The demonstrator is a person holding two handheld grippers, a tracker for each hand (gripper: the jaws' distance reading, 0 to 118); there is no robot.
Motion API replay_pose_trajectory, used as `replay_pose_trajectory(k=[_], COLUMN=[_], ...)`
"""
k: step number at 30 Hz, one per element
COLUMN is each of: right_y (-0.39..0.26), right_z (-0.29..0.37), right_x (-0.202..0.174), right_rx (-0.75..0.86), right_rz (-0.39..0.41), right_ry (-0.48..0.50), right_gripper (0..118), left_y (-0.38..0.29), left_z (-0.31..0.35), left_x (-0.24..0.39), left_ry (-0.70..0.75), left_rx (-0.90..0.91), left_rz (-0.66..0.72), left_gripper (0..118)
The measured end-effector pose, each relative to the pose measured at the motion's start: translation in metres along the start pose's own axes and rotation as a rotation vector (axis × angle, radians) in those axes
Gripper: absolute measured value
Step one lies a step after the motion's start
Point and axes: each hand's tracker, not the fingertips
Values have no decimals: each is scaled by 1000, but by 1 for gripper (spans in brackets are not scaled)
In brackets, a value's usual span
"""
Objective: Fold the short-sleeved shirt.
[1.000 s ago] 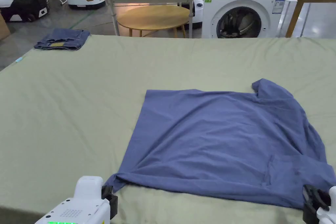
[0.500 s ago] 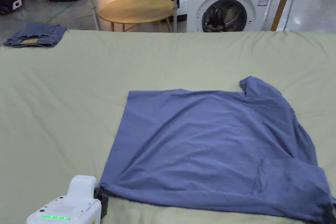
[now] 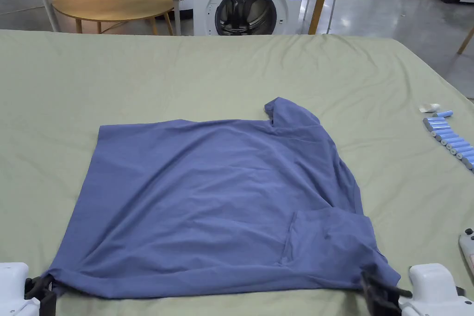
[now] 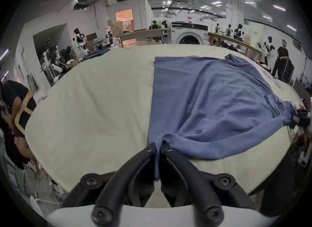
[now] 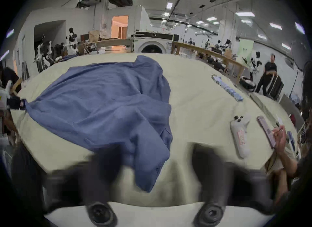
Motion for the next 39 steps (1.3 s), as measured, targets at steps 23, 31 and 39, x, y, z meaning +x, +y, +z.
replay_pose_trajectory(k=[23, 31, 39], right_y=[190, 170, 87], right_z=[-134, -91, 29], right_x=[-6, -21, -72], right_rx=[-44, 38, 285], right_rz=[49, 138, 0], right_ry=[-45, -34, 104], right_gripper=[2, 114, 107], left_y=[171, 150, 46], left_z=[-124, -56, 38], left_x=[13, 21, 47], left_ry=[82, 11, 35], left_rx=[-171, 25, 267], left_rz=[-62, -42, -4], left_gripper=[0, 110, 107])
